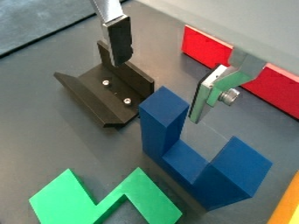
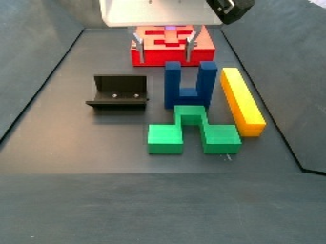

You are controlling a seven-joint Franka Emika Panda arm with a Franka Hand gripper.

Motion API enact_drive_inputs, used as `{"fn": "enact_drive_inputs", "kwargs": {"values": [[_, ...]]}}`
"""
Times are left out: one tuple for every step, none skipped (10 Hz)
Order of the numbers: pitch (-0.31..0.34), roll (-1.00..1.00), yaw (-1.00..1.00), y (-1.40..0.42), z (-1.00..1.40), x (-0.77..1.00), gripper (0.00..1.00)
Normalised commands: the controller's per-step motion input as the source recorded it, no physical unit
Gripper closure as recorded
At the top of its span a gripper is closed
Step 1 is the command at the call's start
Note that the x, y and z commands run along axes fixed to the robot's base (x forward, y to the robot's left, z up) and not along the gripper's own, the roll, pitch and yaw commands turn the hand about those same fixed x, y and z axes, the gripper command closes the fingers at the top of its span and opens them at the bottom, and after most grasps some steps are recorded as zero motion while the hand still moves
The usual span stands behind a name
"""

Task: Pick up the blue object. Move up. Move to above the board. Insert the blue object.
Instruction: Pick up the blue object.

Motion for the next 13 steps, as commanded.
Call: {"fn": "enact_drive_inputs", "kwargs": {"values": [[0.003,0.0,-0.05,0.09,-0.13,0.0,0.0],[0.0,0.0,-0.05,0.13,-0.18,-0.01,0.0],[0.0,0.0,-0.02,0.13,-0.19,0.0,0.0],[0.0,0.0,-0.01,0.08,-0.24,0.0,0.0],[0.0,0.0,-0.01,0.02,-0.21,0.0,0.0],[0.0,0.0,-0.01,0.0,-0.25,0.0,0.0],[0.0,0.0,-0.02,0.0,-0.24,0.0,0.0],[0.0,0.0,-0.01,0.0,-0.11,0.0,0.0],[0.0,0.0,0.0,0.0,-0.17,0.0,0.0],[0.0,0.0,0.0,0.0,-0.13,0.0,0.0],[0.0,0.01,0.0,0.0,0.0,0.0,0.0],[0.0,0.06,0.0,0.0,0.0,0.0,0.0],[0.0,0.0,0.0,0.0,0.0,0.0,1.0]]}}
